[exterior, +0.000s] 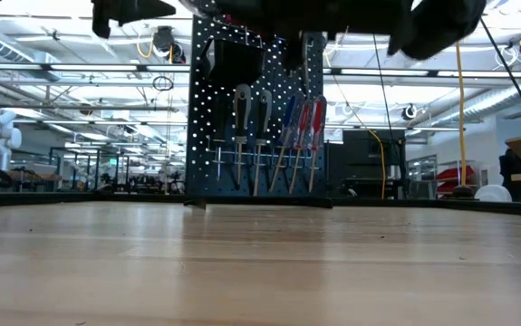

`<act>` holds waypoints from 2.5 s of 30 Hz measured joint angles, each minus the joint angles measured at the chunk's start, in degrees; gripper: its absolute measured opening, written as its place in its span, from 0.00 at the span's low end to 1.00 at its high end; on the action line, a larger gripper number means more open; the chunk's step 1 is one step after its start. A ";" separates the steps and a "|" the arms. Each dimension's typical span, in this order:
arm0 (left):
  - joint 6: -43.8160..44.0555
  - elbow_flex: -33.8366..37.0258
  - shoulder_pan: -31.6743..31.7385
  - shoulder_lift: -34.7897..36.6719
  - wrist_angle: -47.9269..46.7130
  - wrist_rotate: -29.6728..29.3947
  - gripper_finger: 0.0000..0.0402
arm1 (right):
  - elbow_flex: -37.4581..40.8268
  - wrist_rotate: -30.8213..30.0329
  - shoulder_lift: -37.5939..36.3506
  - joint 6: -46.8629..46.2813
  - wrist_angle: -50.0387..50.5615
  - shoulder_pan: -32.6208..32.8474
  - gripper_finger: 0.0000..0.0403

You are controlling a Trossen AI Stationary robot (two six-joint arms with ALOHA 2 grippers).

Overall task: Hang tools onto peg board
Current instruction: Put the safety glass into the black bin on the pegboard

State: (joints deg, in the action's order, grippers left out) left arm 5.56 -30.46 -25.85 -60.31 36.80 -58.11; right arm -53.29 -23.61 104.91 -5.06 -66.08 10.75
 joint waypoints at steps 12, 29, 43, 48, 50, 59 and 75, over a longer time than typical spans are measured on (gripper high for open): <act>-0.17 -3.63 1.84 0.39 -6.14 0.24 0.49 | -0.01 2.83 10.88 -2.30 -20.32 -2.12 0.01; -7.45 -3.63 0.26 4.51 -11.78 2.07 0.49 | -0.01 4.67 11.79 0.43 -22.39 -3.64 0.01; -4.12 -3.58 1.69 7.07 -18.39 2.79 0.49 | -0.01 4.43 11.79 1.49 -22.47 -4.75 0.01; -2.98 -3.58 3.35 6.10 -16.52 10.30 0.49 | -0.01 4.43 11.79 1.69 -22.28 -4.75 0.01; -3.14 -3.58 3.38 6.11 -16.48 10.36 0.49 | -0.01 4.41 11.79 1.71 -22.14 -4.75 0.01; -7.95 -3.56 4.08 6.12 -11.58 10.26 0.49 | -0.01 4.41 11.79 2.72 -21.27 -4.75 0.01; -10.93 -4.37 6.29 0.75 -7.04 7.70 0.49 | -0.01 2.46 11.79 2.62 -20.86 -4.72 0.01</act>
State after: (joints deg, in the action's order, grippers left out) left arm -5.36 -34.83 -19.55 -59.57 29.76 -50.40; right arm -53.30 -21.15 116.71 -2.45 -86.94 6.02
